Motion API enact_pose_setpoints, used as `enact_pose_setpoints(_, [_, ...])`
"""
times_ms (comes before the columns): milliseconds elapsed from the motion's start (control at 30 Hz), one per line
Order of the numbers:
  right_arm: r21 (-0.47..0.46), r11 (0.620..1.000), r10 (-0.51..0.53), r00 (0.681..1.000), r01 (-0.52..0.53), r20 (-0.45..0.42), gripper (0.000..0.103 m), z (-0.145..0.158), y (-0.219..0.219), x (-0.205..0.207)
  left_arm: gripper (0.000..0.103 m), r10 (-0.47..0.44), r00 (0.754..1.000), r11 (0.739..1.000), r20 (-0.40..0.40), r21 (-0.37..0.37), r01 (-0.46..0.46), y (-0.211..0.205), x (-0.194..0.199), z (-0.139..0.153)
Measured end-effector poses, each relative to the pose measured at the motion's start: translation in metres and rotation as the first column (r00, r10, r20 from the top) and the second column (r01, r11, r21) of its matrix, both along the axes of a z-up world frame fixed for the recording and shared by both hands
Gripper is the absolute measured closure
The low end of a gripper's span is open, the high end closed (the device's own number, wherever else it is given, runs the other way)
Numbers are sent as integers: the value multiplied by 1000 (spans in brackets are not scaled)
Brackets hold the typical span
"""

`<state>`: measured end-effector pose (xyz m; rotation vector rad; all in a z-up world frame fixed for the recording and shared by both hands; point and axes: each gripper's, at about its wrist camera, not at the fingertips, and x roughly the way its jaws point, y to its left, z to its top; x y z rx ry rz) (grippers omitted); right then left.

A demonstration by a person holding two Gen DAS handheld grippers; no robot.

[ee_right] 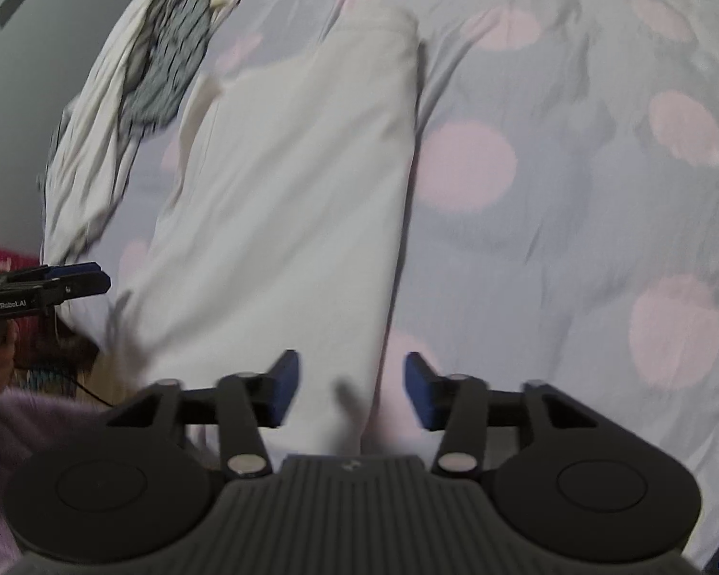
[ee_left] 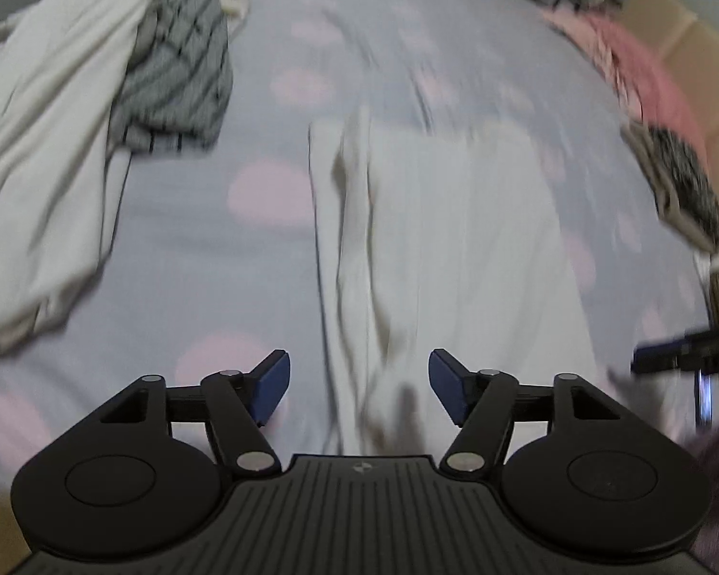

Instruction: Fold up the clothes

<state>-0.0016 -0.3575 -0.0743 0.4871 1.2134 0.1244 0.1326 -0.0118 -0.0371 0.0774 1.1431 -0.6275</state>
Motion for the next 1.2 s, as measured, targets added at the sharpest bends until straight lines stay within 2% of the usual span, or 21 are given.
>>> enact_pose_setpoints(100, [11, 999, -32, 998, 32, 45, 28, 2, -6, 16, 40, 20, 999, 999, 30, -28, -19, -22, 22, -5])
enact_pose_setpoints(167, [19, 999, -51, 996, 49, 80, 25, 5, -10, 27, 39, 16, 999, 999, 45, -46, -14, -31, 29, -6])
enact_pose_setpoints(233, [26, 997, -69, 991, 66, 115, 24, 7, -14, 37, 39, 7, 998, 999, 61, -40, -5, -45, 38, -14])
enact_pose_setpoints(367, [-33, 995, -84, 981, 91, 173, 24, 5, -19, 56, 39, 30, 999, 1000, 44, -7, -30, -54, 55, -33])
enact_pose_setpoints(500, [21, 994, -108, 981, 106, 162, 24, -7, -31, 71, 39, 67, 998, 995, -3, -69, -67, -55, 72, -48])
enact_pose_setpoints(567, [37, 993, -116, 979, 111, 167, 24, -13, -36, 77, 39, 74, 997, 995, -12, -65, -75, -58, 78, -56])
enact_pose_setpoints(733, [71, 989, -138, 977, 128, 160, 24, -21, -40, 97, 29, 70, 997, 992, 25, -105, -67, -63, 86, -65])
enact_pose_setpoints(867, [99, 986, -150, 978, 137, 142, 24, -28, -40, 110, 28, 58, 995, 994, 75, -93, -51, -75, 89, -67])
enact_pose_setpoints(967, [115, 983, -156, 980, 142, 126, 24, -34, -38, 119, 37, 74, 989, 996, 125, -67, -66, -84, 86, -66])
enact_pose_setpoints(1000, [118, 983, -159, 980, 144, 122, 24, -35, -37, 121, 46, 76, 987, 995, 139, -70, -67, -85, 84, -65])
enact_pose_setpoints(1033, [120, 982, -160, 980, 146, 118, 24, -36, -36, 123, 61, 77, 985, 995, 153, -74, -66, -86, 82, -64])
enact_pose_setpoints(1067, [116, 983, -155, 981, 141, 118, 23, -36, -35, 124, 67, 52, 986, 995, 159, -87, -39, -88, 80, -63])
enact_pose_setpoints(1167, [106, 986, -140, 983, 128, 116, 23, -37, -32, 127, 75, 1, 976, 999, 219, -38, 8, -99, 71, -62])
enact_pose_setpoints(1200, [104, 987, -138, 984, 126, 115, 23, -38, -32, 127, 80, -25, 969, 999, 245, -17, 30, -103, 66, -61])
